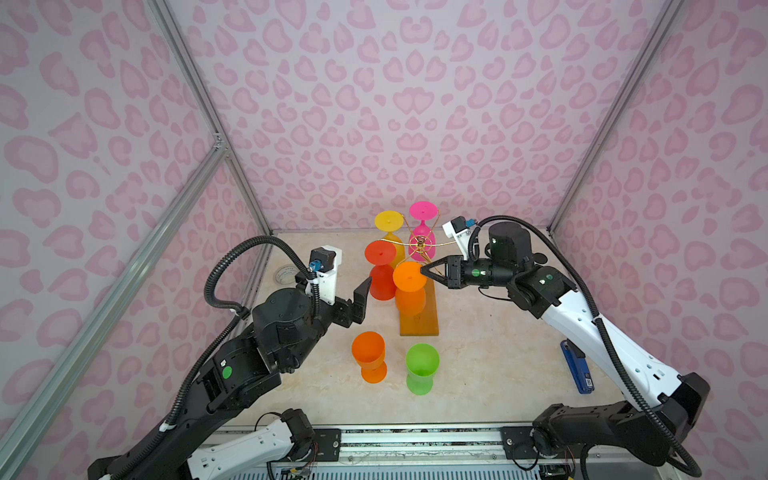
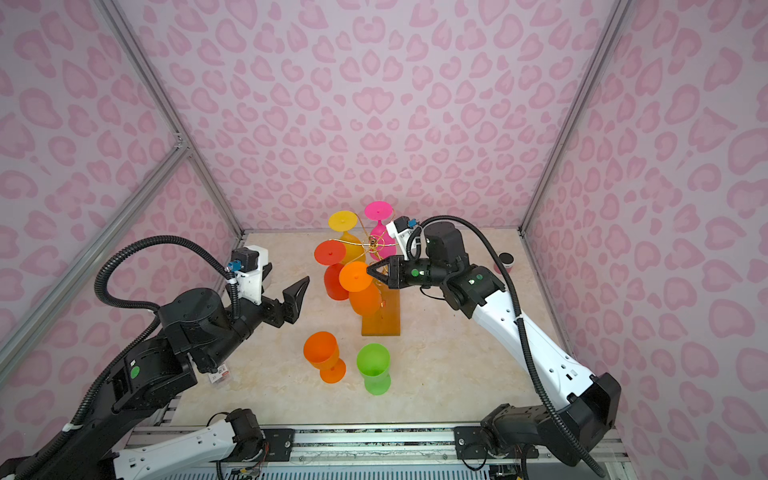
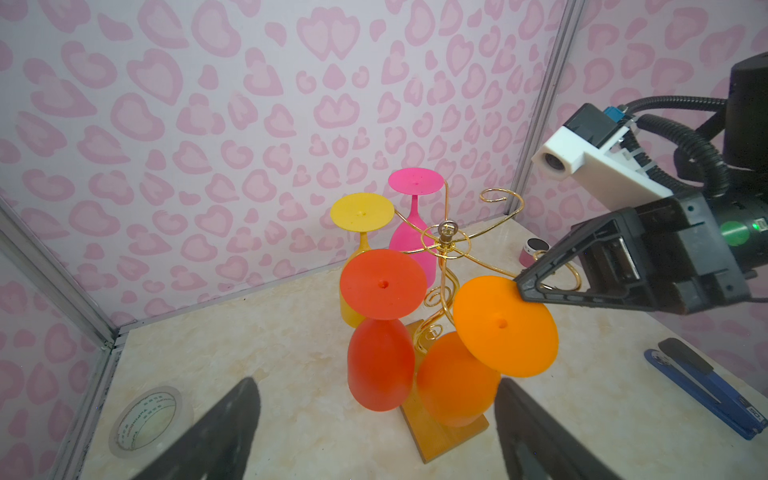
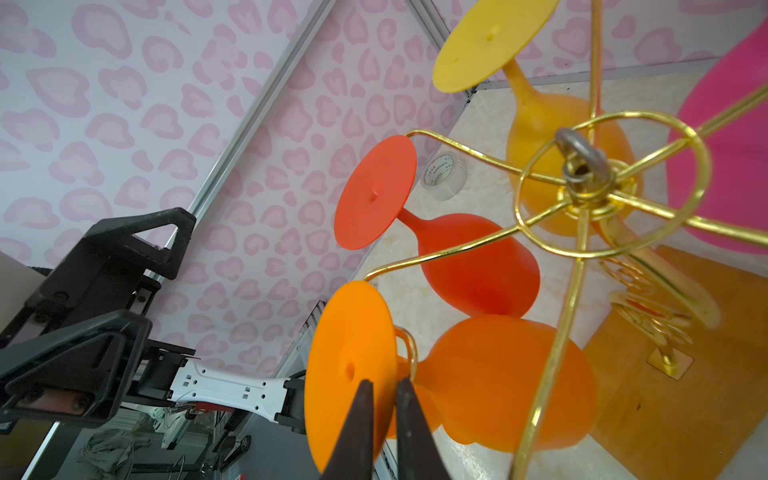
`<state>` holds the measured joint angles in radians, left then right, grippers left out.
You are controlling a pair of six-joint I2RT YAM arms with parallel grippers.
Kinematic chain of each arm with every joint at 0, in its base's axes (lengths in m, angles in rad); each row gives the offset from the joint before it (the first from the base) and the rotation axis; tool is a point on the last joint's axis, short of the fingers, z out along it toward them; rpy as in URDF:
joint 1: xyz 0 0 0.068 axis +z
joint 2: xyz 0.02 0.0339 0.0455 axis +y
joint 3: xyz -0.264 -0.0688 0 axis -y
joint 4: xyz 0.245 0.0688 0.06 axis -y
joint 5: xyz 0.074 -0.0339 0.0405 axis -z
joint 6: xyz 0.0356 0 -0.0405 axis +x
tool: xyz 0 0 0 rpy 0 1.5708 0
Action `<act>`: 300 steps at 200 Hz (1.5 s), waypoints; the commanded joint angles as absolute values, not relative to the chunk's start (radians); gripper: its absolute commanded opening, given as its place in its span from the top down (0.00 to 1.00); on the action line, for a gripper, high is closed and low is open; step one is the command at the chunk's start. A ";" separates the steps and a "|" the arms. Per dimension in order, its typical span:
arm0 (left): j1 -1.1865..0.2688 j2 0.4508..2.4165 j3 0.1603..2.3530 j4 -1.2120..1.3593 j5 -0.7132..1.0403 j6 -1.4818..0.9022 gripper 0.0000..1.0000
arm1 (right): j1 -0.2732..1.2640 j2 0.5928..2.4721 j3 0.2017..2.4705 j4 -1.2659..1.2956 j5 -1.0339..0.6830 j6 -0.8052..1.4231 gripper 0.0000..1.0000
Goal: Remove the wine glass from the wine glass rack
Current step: 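Move the right gripper to the foot of the remaining orange glass on the rack, then close the right gripper on the orange glass's foot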
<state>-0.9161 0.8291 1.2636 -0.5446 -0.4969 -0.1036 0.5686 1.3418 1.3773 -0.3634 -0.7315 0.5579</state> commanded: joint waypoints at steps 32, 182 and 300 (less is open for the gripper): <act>-0.910 0.822 1.256 -0.503 -0.491 -0.110 0.10 | 0.564 1.347 1.358 -0.298 -0.768 0.596 0.94; -0.896 0.824 1.258 -0.502 -0.473 -0.113 0.10 | 0.495 1.335 1.277 -0.067 -0.926 0.793 1.00; -0.879 0.830 1.260 -0.497 -0.454 -0.113 0.10 | 0.461 1.330 1.228 0.110 -1.003 0.954 1.00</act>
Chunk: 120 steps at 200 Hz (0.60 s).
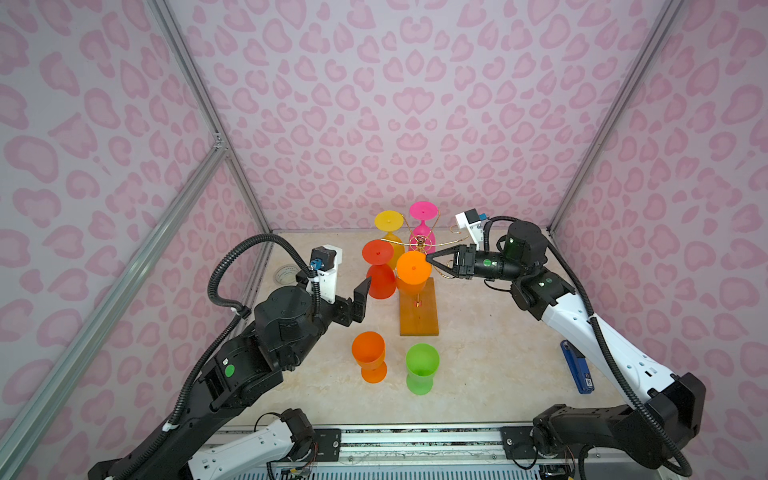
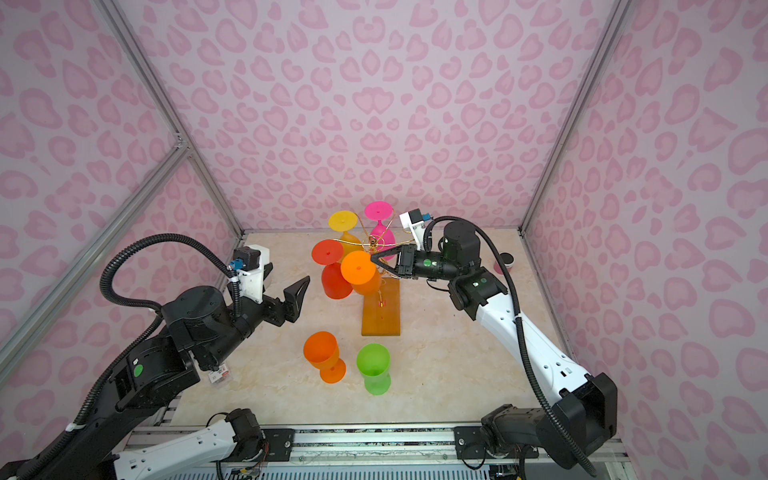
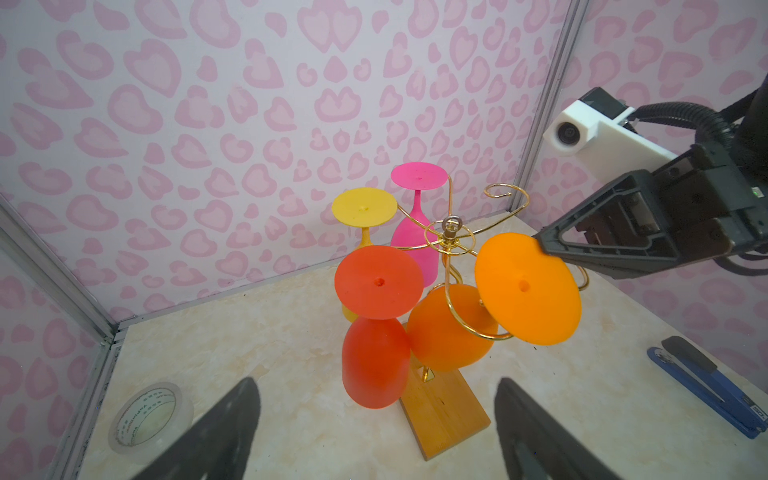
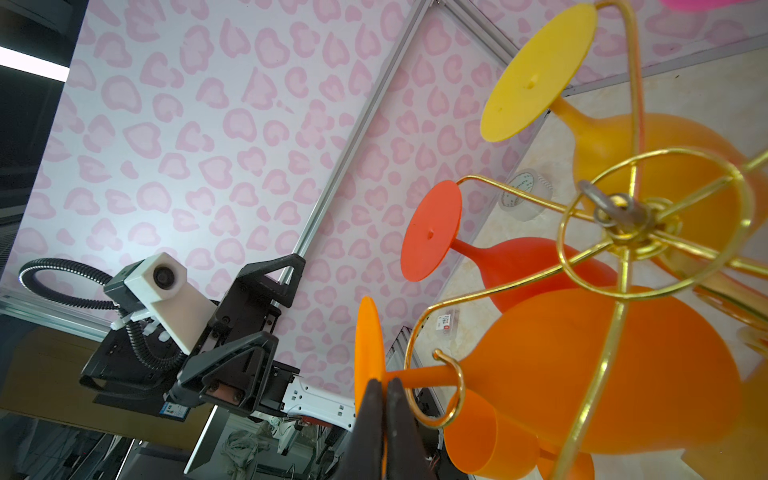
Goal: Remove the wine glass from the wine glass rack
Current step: 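Close the right gripper on the orange glass's foot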
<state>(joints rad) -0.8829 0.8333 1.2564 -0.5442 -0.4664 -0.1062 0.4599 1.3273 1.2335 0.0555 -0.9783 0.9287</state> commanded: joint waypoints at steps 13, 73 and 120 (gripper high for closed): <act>-0.878 0.828 1.258 -0.497 -0.455 -0.114 0.10 | 0.461 1.330 1.226 0.110 -1.008 0.959 1.00; -0.870 0.815 1.243 -0.493 -0.454 -0.113 0.10 | 0.476 1.339 1.245 0.060 -1.005 0.930 1.00; -0.866 0.804 1.233 -0.493 -0.451 -0.118 0.10 | 0.488 1.351 1.253 0.047 -0.995 0.926 1.00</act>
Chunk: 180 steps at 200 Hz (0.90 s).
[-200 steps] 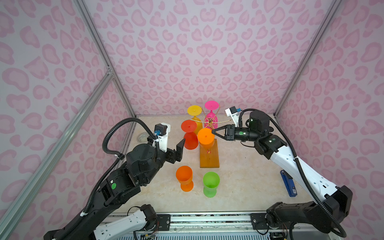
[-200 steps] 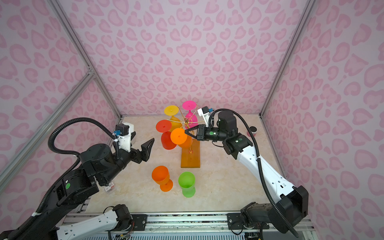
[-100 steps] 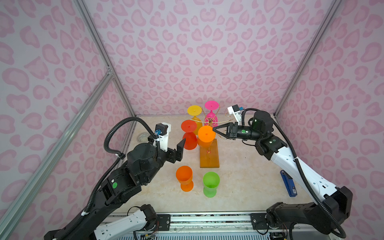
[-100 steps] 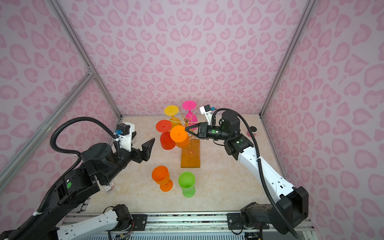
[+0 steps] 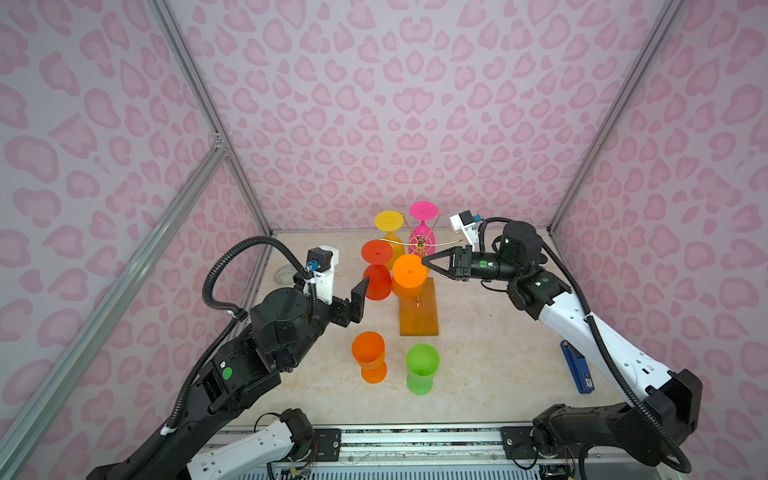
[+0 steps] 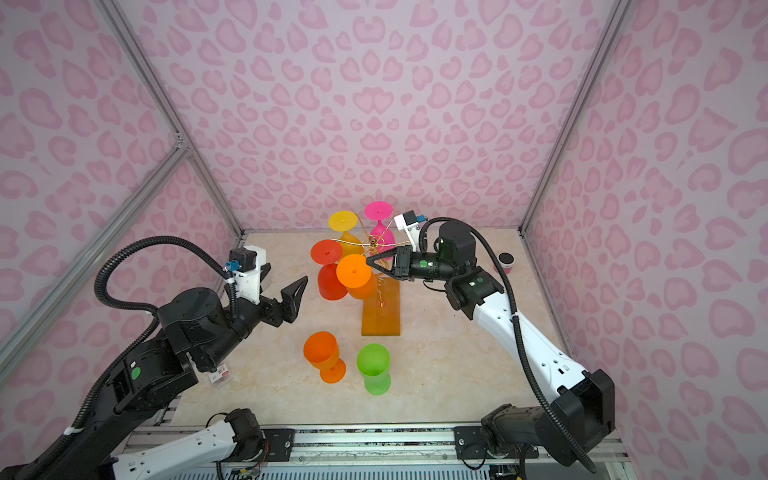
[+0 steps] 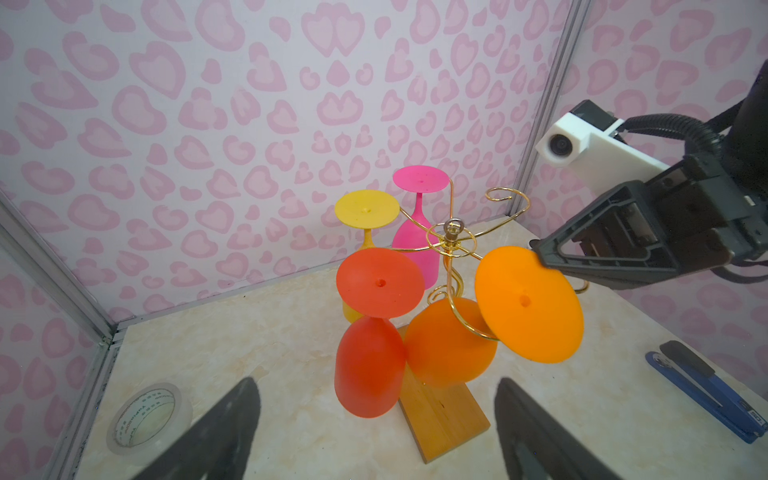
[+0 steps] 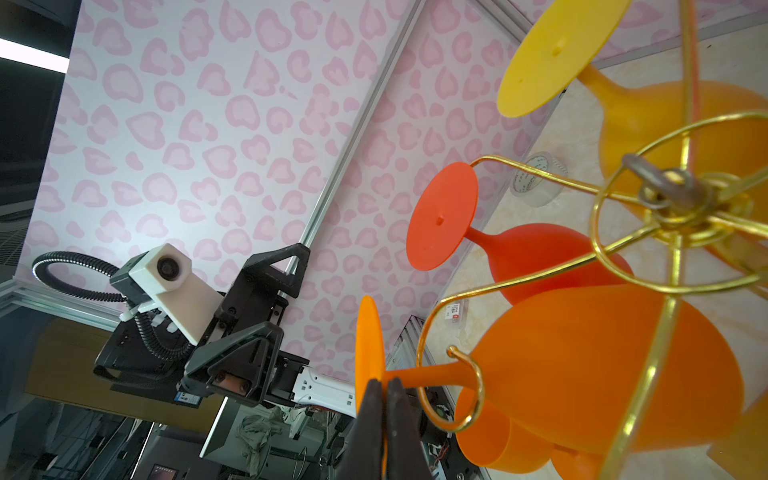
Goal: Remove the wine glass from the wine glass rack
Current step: 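Close the right gripper on the orange glass's foot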
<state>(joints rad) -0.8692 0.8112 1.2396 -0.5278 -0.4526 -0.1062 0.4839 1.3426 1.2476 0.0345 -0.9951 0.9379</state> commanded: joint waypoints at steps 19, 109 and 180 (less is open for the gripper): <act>-0.864 0.798 1.226 -0.491 -0.450 -0.121 0.10 | 0.491 1.360 1.265 0.042 -0.988 0.927 1.00; -0.859 0.769 1.198 -0.493 -0.453 -0.129 0.10 | 0.488 1.425 1.341 0.003 -0.966 0.919 1.00; -0.857 0.757 1.190 -0.500 -0.465 -0.129 0.10 | 0.464 1.445 1.349 0.026 -0.962 0.957 1.00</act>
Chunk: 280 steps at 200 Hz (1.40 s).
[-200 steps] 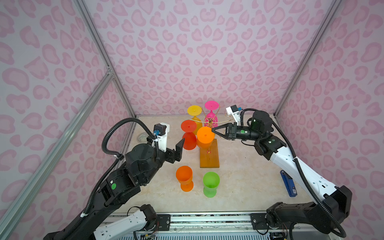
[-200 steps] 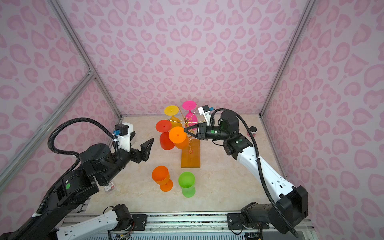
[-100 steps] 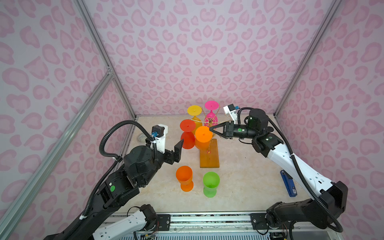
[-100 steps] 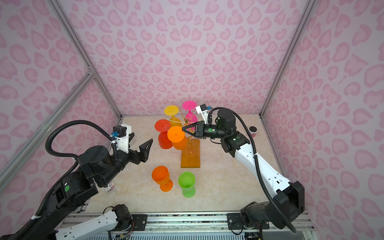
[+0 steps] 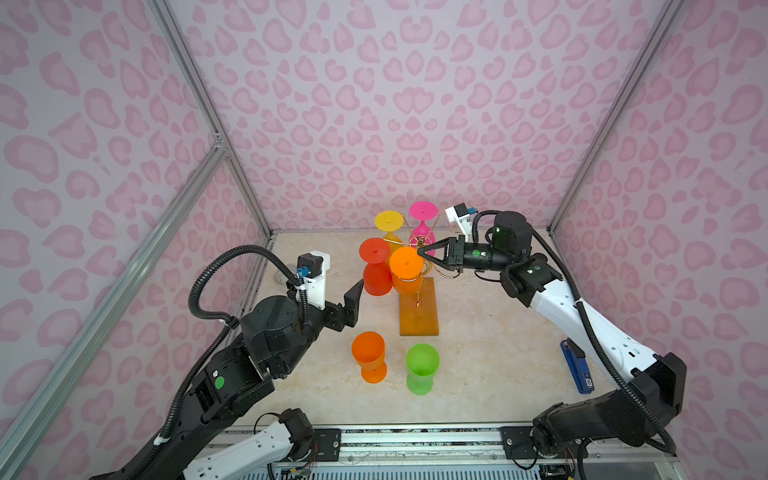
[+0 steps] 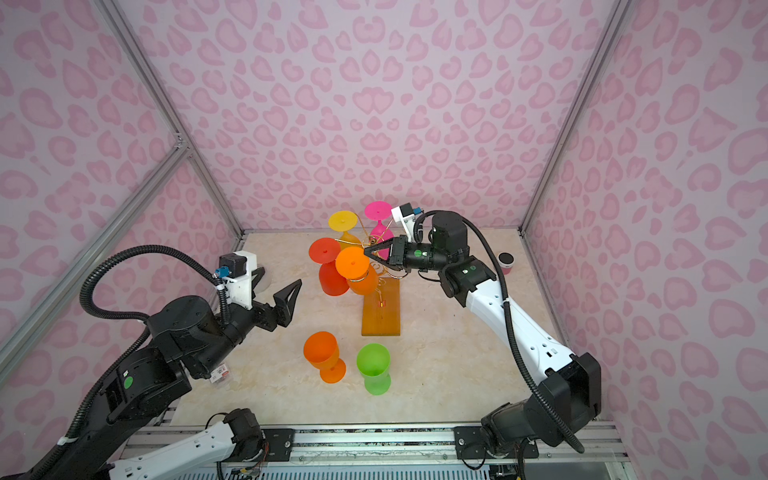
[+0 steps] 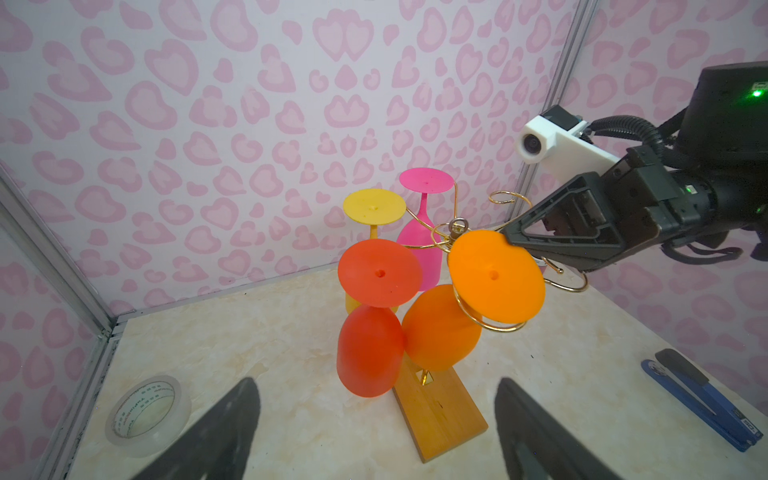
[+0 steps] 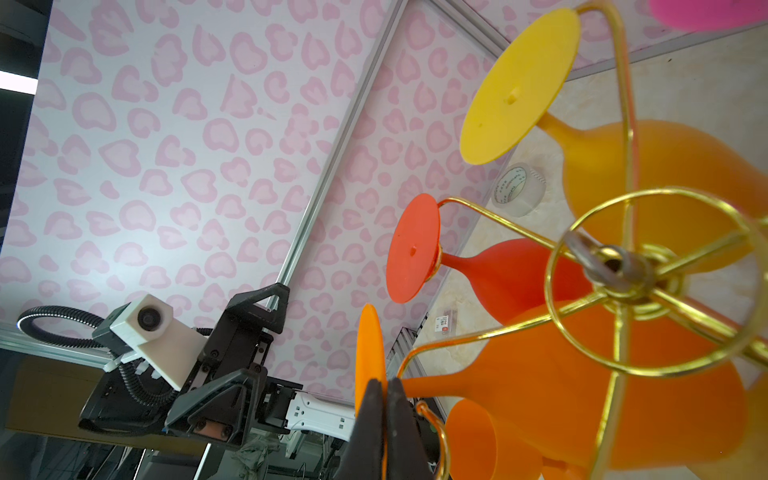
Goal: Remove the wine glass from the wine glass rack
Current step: 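Close the right gripper on the orange glass's foot, then lift the orange glass up off the rack hook with the right gripper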
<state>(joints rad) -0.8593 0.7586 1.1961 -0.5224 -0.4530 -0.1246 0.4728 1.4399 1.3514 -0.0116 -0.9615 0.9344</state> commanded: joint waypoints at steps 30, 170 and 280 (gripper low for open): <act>-0.856 0.757 1.189 -0.497 -0.463 -0.131 0.10 | 0.453 1.437 1.320 0.090 -0.976 1.008 1.00; -0.851 0.784 1.203 -0.494 -0.440 -0.127 0.10 | 0.410 1.366 1.219 0.217 -1.000 1.122 1.00; -0.845 0.831 1.232 -0.489 -0.407 -0.119 0.10 | 0.371 1.313 1.137 0.319 -1.023 1.206 1.00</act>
<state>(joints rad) -0.8463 0.8230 1.2179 -0.5217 -0.4225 -0.1299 0.3767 1.3251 1.1488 0.2676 -1.0134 1.1950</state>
